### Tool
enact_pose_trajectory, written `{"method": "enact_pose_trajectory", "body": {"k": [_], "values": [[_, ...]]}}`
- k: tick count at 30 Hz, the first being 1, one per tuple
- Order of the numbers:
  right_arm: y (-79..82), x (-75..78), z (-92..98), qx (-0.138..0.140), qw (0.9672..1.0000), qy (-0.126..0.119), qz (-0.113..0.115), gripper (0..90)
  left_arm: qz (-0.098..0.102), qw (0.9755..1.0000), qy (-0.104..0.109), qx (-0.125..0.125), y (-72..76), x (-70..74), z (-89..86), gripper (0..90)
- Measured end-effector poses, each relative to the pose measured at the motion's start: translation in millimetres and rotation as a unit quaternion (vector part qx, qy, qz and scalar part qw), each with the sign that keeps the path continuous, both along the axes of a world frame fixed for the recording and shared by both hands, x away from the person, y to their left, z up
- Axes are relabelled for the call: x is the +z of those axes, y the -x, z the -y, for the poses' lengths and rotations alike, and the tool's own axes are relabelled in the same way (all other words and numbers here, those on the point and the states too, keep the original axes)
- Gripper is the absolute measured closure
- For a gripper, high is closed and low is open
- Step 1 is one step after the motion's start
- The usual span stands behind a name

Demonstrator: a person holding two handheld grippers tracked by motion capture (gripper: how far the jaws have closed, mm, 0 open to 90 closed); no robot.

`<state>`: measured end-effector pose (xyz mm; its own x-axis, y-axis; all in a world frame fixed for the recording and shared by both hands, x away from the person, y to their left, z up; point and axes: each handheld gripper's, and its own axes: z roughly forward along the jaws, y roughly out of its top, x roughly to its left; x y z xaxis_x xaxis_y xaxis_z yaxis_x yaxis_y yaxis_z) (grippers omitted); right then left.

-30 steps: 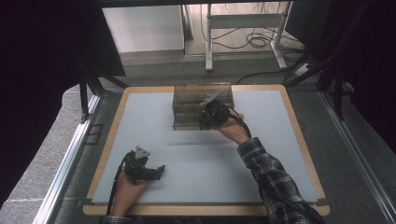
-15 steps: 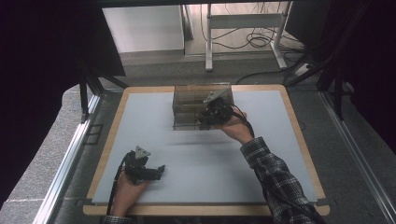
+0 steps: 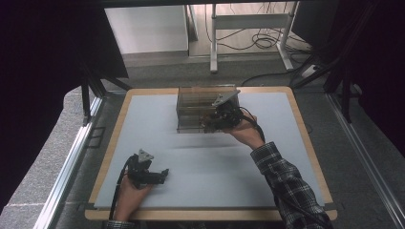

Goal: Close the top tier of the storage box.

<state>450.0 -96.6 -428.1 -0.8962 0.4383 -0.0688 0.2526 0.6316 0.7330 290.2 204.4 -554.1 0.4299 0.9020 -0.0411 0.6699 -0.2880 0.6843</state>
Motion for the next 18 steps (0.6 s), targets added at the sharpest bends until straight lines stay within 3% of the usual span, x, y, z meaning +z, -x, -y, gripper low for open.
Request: {"method": "enact_pose_trajectory", "body": {"k": [18], "values": [[18.3,-0.7,7.7,0.011,0.9999,-0.008,-0.002,53.8,0.000,1.0000,0.000,0.000,0.0,0.1,0.1,0.6]]}}
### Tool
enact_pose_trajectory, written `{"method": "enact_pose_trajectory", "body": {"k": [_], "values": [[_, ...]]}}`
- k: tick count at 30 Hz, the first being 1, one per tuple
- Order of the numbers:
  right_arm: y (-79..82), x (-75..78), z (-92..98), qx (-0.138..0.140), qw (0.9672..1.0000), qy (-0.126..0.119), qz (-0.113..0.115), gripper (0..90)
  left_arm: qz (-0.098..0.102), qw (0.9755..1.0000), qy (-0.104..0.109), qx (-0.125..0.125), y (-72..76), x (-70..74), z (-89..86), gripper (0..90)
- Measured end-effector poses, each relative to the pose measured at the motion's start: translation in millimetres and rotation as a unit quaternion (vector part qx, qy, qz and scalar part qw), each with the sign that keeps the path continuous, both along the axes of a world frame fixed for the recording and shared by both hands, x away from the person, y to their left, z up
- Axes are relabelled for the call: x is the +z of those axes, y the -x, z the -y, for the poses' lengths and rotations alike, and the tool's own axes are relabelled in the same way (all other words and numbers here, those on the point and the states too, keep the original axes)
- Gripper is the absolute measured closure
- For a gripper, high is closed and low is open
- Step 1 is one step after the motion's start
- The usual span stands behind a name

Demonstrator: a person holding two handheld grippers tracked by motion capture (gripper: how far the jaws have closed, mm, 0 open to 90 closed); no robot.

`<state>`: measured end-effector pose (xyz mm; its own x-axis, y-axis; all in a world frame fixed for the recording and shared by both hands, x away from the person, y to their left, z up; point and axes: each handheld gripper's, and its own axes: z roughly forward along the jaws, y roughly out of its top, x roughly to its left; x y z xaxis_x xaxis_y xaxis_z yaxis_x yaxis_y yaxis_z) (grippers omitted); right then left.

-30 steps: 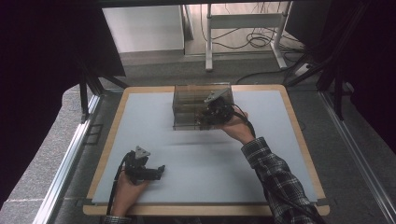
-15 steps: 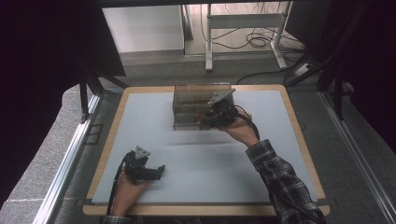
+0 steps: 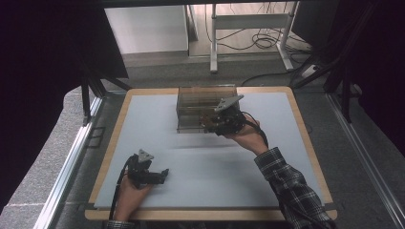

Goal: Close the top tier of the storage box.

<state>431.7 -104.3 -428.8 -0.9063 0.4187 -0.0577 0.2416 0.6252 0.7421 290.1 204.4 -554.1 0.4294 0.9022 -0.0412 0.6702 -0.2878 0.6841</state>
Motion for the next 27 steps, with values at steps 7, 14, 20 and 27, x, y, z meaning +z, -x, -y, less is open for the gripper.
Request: {"method": "enact_pose_trajectory", "body": {"k": [7,14,20,27], "values": [[5.2,-2.7,3.0,0.002,1.0000,-0.002,0.002,50.6,0.000,1.0000,0.000,0.000,0.0,0.0,-0.1,0.6],[10.4,-4.3,5.7,0.005,1.0000,-0.003,0.003,48.5,0.000,1.0000,0.000,0.000,-0.1,0.0,0.0,0.6],[16.1,-5.2,7.1,0.008,0.9999,-0.005,0.004,46.1,0.000,1.0000,0.000,0.000,-0.1,0.0,-0.1,0.6],[22.2,-8.3,8.7,0.011,0.9999,-0.005,0.001,43.7,0.000,1.0000,-0.001,-0.001,-0.2,0.0,-0.2,0.6]]}}
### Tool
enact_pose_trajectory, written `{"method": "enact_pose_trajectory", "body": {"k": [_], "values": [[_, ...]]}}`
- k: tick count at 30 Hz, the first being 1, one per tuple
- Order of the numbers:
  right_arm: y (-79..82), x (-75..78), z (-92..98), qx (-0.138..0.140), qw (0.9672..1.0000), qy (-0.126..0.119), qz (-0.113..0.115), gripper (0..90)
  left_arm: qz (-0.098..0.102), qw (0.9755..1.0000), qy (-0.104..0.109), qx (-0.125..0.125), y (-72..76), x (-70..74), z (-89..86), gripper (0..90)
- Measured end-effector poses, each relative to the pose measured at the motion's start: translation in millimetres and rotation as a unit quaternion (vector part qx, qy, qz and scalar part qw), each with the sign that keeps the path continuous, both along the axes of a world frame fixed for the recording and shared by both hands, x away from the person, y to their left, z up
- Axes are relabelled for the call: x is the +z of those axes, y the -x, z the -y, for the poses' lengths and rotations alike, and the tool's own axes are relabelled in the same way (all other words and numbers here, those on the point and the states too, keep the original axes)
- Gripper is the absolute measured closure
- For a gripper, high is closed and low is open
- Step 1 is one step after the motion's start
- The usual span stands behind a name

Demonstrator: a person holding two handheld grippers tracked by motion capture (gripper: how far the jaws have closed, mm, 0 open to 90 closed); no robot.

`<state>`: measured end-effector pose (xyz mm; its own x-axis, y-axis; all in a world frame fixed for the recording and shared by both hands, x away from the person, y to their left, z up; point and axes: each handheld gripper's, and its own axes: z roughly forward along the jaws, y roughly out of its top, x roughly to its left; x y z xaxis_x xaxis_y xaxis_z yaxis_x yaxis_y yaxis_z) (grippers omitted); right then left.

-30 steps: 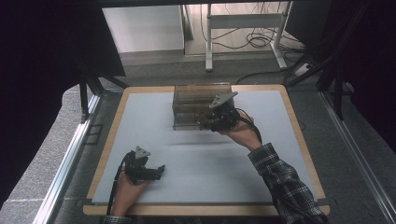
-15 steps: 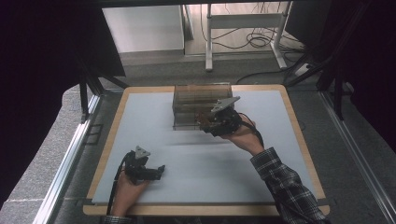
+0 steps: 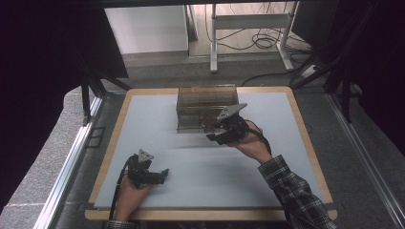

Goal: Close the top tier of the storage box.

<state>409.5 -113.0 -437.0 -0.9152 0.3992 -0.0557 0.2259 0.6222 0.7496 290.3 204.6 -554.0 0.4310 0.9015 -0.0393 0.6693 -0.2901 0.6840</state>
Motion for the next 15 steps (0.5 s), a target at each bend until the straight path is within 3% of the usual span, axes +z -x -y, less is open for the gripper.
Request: {"method": "enact_pose_trajectory", "body": {"k": [15], "values": [[6.7,-13.2,5.0,0.002,1.0000,-0.001,-0.007,39.7,0.000,1.0000,0.000,0.000,0.0,0.0,0.0,0.6]]}}
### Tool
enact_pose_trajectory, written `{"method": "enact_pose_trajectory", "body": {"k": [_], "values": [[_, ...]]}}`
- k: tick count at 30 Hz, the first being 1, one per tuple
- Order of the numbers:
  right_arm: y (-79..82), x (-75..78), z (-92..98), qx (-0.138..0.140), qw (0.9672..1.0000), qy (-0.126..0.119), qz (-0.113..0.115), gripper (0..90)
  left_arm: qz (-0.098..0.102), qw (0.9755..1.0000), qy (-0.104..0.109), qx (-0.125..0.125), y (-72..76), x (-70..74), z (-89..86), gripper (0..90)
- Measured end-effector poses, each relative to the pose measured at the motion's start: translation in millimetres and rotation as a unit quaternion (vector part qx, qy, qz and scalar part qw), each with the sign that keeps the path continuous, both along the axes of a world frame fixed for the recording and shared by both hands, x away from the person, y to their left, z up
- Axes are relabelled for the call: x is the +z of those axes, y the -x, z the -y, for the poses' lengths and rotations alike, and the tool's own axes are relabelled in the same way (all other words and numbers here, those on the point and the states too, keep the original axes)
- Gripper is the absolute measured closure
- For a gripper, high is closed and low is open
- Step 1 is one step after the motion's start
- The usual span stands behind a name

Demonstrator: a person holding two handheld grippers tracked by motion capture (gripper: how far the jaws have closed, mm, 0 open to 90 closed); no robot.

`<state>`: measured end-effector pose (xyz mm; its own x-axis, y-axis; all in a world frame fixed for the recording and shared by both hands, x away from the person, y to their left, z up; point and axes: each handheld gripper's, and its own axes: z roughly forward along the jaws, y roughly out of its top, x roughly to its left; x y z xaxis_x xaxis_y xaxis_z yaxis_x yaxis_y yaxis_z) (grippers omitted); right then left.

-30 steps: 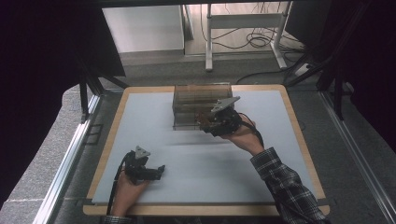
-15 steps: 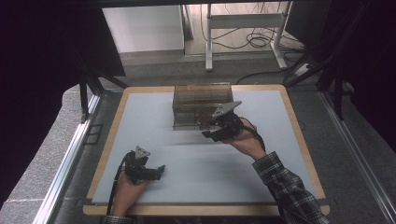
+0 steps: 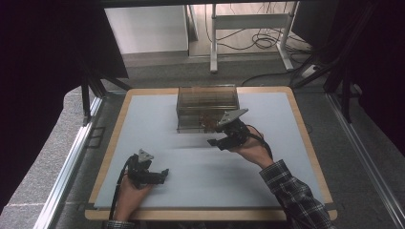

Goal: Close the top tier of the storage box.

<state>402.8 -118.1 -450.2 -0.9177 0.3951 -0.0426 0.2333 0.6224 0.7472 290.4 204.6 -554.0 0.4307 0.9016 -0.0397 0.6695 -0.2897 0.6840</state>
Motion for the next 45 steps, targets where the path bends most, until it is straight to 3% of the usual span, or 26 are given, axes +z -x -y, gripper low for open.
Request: {"method": "enact_pose_trajectory", "body": {"k": [31,45], "values": [[-7.9,-21.4,0.3,-0.005,1.0000,0.001,-0.004,36.6,-0.001,1.0000,0.004,0.003,-0.2,-0.2,0.4,0.5],[-10.5,-19.2,-2.4,-0.004,1.0000,0.002,0.004,38.2,-0.002,1.0000,0.002,0.001,-0.4,0.0,0.1,0.4]]}}
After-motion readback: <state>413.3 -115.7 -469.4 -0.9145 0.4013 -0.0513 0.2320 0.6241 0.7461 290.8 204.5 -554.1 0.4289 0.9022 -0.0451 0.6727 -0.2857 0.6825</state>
